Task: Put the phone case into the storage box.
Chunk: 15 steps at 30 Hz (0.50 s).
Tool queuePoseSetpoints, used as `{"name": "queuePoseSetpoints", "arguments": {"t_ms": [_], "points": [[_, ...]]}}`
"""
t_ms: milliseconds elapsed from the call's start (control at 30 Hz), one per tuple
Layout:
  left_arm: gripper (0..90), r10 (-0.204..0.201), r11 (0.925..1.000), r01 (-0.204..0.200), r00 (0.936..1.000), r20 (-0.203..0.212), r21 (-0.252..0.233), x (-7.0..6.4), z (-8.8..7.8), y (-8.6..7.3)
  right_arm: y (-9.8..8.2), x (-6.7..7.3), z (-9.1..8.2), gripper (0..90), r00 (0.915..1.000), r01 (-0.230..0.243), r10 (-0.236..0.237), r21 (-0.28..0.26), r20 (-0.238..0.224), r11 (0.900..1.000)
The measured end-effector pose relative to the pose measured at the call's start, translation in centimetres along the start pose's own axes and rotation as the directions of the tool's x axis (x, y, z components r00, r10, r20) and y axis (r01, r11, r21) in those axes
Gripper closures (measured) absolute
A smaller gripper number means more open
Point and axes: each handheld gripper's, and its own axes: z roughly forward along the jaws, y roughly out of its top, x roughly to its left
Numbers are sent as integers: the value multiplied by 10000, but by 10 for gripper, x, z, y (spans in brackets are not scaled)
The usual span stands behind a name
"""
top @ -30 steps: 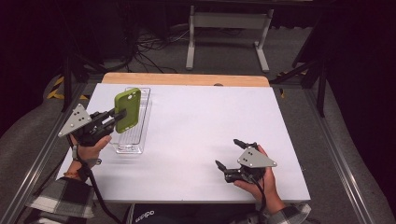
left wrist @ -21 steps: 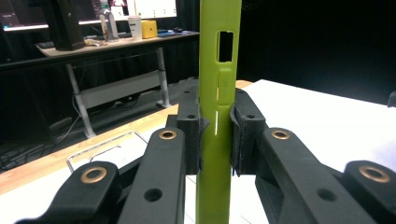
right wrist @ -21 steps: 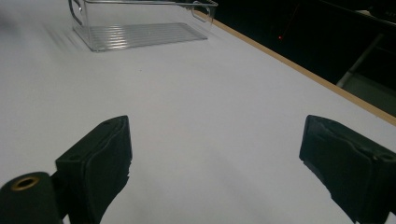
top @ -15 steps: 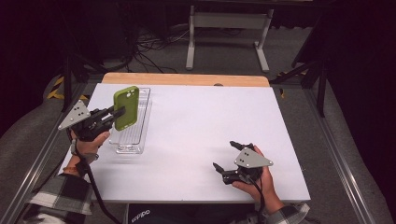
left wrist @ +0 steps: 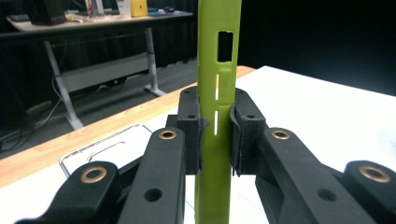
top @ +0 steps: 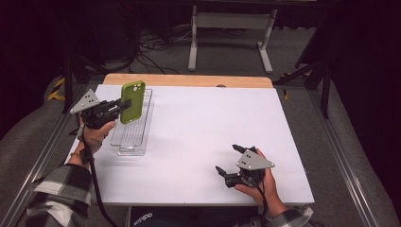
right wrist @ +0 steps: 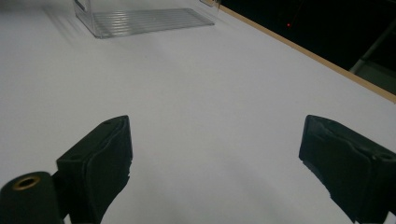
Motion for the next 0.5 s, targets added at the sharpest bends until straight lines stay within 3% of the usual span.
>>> {"name": "queuePoseSetpoints", "arguments": {"t_ms": [400, 500], "points": [[776, -157, 9994, 153, 9998, 142, 295, 33, 24, -6, -6, 2, 8, 100, 9996, 65, -52, 470, -278, 9989], [776, -428, 9982, 420, 9989, 185, 435, 41, 31, -11, -6, 3, 10, 100, 9994, 60, -42, 534, -344, 9986]]}}
